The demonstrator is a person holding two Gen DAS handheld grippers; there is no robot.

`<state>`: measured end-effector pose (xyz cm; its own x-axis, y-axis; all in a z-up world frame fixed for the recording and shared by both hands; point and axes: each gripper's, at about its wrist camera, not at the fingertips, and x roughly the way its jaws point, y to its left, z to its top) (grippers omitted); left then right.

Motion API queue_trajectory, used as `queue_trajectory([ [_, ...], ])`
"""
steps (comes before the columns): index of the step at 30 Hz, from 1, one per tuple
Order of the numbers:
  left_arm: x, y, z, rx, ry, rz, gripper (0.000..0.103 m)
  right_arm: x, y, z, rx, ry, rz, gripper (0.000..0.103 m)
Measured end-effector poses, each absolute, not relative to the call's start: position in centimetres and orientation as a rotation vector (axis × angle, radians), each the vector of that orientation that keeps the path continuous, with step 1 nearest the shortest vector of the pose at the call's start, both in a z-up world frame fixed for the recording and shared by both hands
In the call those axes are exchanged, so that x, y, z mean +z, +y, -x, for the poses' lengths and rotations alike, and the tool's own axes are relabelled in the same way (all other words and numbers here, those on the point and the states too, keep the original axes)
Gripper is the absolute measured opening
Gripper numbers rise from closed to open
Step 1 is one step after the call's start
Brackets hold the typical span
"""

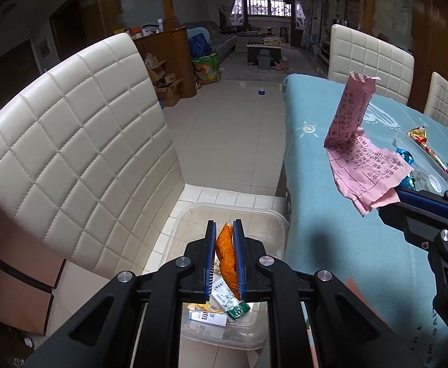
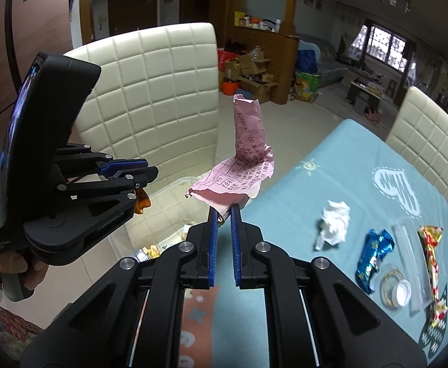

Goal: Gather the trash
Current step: 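Carry the orange peel and pink receipt to the bin and release both, then move both open grippers back over the table toward the wrappers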

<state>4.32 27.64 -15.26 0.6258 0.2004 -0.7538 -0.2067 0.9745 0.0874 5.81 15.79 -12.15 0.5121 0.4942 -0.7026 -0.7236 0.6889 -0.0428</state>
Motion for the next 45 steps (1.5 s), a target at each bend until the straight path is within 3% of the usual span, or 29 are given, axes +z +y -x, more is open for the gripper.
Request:
queue_trajectory([
  [15,-16.3,30.6,-6.0,0.225,0.905,0.101,0.014,-12.8,18.5,-8.1,0.791,0.77,0.355,0.014],
  [16,-16.4,30.8,-6.2,0.228,0.914,0.117,0.019,-12.8,18.6,-8.1,0.792,0.768,0.36,0.014],
  [18,-16.6,31.4,-6.3,0.239,0.915,0.153,0.069,-12.8,18.7,-8.3,0.779,0.754,0.381,0.014],
  [20,-16.1,31.8,-5.8,0.272,0.85,0.173,0.077,-12.9,18.7,-8.4,0.773,0.75,0.392,0.017],
  [22,-15.8,31.7,-5.7,0.27,0.837,0.161,0.078,-12.9,18.7,-8.6,0.764,0.747,0.388,0.026],
  [23,-15.8,31.6,-5.8,0.283,0.841,0.141,0.078,-12.9,18.5,-8.7,0.761,0.744,0.379,0.044],
  [24,-15.9,31.6,-5.8,0.288,0.843,0.134,0.079,-12.8,18.5,-8.7,0.757,0.736,0.374,0.07],
  [25,-15.9,31.6,-5.8,0.29,0.846,0.133,0.079,-12.7,18.4,-8.6,0.747,0.718,0.368,0.078],
  [45,-14.1,29.6,-3.6,0.3,0.839,0.12,0.079,-10.9,15.2,-6.7,0.718,0.693,0.319,0.079],
])
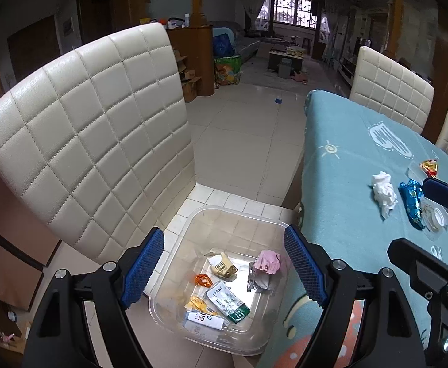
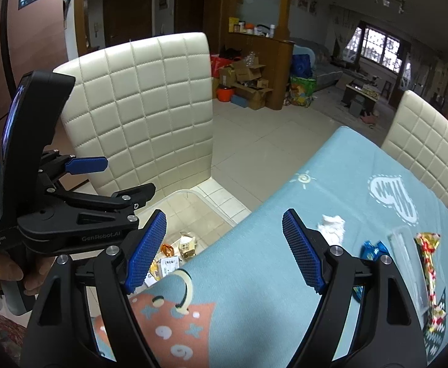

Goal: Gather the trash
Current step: 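Move both open grippers back over the table toward the wrappers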

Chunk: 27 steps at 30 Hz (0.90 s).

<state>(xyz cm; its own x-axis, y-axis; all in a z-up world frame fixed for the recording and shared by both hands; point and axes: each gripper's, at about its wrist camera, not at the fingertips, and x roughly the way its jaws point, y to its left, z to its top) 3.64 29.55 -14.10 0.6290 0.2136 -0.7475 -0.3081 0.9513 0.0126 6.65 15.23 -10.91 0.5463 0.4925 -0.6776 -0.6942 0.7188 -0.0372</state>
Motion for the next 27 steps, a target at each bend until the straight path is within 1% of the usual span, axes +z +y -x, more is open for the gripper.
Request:
queue_trajectory([
  [8,-13.1,25.0,-2.9,0.23,0.827,0.077,0.079,-10.5,10.6,-5.2,0.645,0.702,0.269,0.079],
  [18,-12.2,15.3,-3.9,0.071,0.824,0.006,0.079,-10.6,0.6,-4.0,0.459,0.745,0.239,0.079],
  [27,-12.3,7.1,-5.8,-0.034,0.843,-0.064,0.079,-11.3,-8.1,-5.3,0.302,0.807,0.175,0.079],
])
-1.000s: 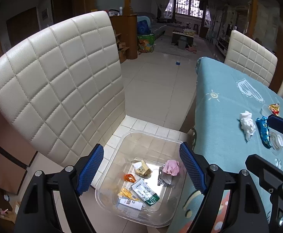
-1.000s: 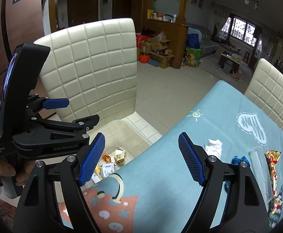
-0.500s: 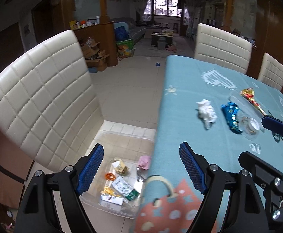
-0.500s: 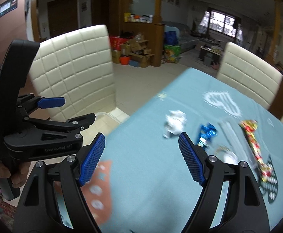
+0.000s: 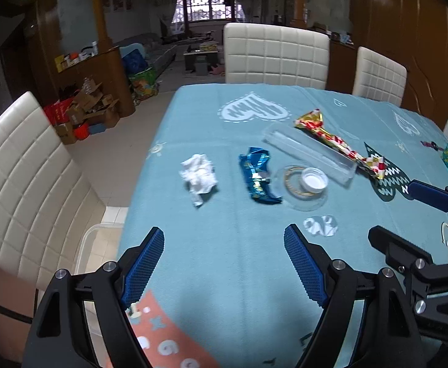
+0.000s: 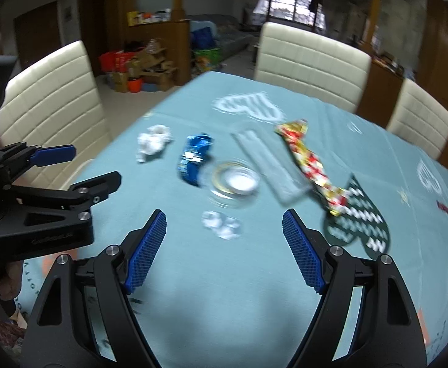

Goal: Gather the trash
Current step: 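Move both open grippers back over the table toward the wrappers, then grasp the blue foil wrapper with the left gripper while the right gripper grasps the red-gold candy wrapper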

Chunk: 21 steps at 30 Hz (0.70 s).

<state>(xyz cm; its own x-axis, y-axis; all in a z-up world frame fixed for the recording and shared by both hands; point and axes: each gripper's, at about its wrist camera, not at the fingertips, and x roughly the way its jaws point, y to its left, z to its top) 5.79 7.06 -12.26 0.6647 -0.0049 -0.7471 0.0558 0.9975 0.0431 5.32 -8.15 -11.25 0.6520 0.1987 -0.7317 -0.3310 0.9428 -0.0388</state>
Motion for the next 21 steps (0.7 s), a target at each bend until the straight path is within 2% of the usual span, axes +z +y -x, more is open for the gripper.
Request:
queue_trajectory([
  [13,-13.4,3.2,-11.4,-0.004,0.863,-0.11,0.079,-13.1,-14.5,-11.5,0.17,0.849,0.133,0.077],
  [18,-15.6,3.3,-14.5,0.018,0.89,-0.134,0.079,-15.3,-16.6,-15.3,0.122,0.903,0.121,0.067],
  [21,-16.7,3.5,-16.0,0.018,0.918,-0.118,0.079,-16.8,-17.3,-17.2,0.104,0.936,0.119,0.065],
])
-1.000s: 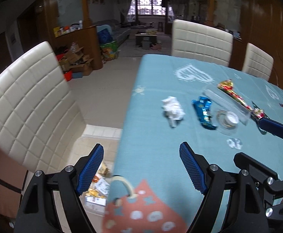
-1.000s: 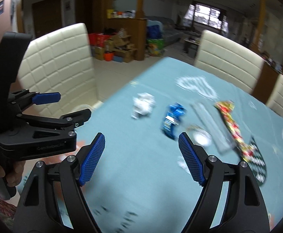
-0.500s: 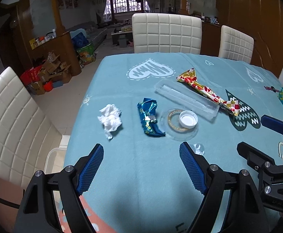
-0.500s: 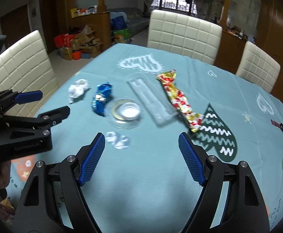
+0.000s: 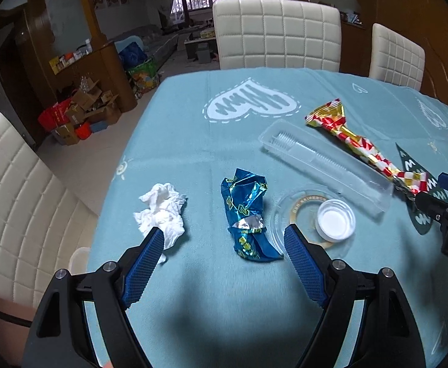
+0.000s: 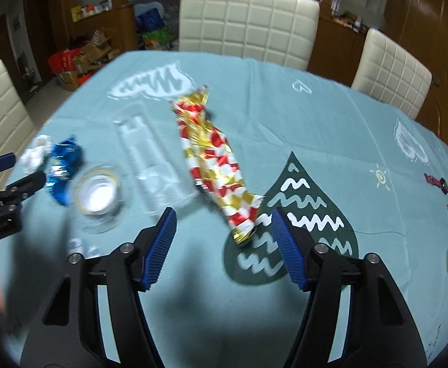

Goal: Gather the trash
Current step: 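Grasp the blue foil wrapper with the left gripper while the right gripper grasps the red-gold candy wrapper, then carry both wrappers over the bin and open both grippers to drop them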

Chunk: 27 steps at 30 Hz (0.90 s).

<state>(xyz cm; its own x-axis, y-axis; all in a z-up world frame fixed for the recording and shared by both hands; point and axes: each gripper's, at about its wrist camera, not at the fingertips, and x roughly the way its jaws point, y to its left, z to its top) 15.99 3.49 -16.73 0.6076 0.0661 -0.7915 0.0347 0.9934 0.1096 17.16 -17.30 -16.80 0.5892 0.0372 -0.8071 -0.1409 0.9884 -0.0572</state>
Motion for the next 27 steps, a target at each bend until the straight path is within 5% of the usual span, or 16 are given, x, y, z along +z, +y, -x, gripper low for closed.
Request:
queue_trajectory([
  [4,-17.9,3.4,-17.5,0.009,0.94,-0.117,0.078,-18.7,-18.2,-19.1,0.087,0.975,0.101,0.063],
  [8,-18.8,3.0,-18.4,0.011,0.949,-0.127,0.077,-20.3,-18.4,-20.1,0.097,1.013,0.084,0.041],
  [15,-19.9,3.2,-18.7,0.012,0.992,-0.117,0.029,-20.2,-18.7,-19.4,0.118,0.989,0.024,0.013],
  [27,-16.4,3.5,-15.1,0.0,0.906,-0.122,0.027,-15.2,-17.9,-15.7,0.107,0.856,0.008,0.009],
])
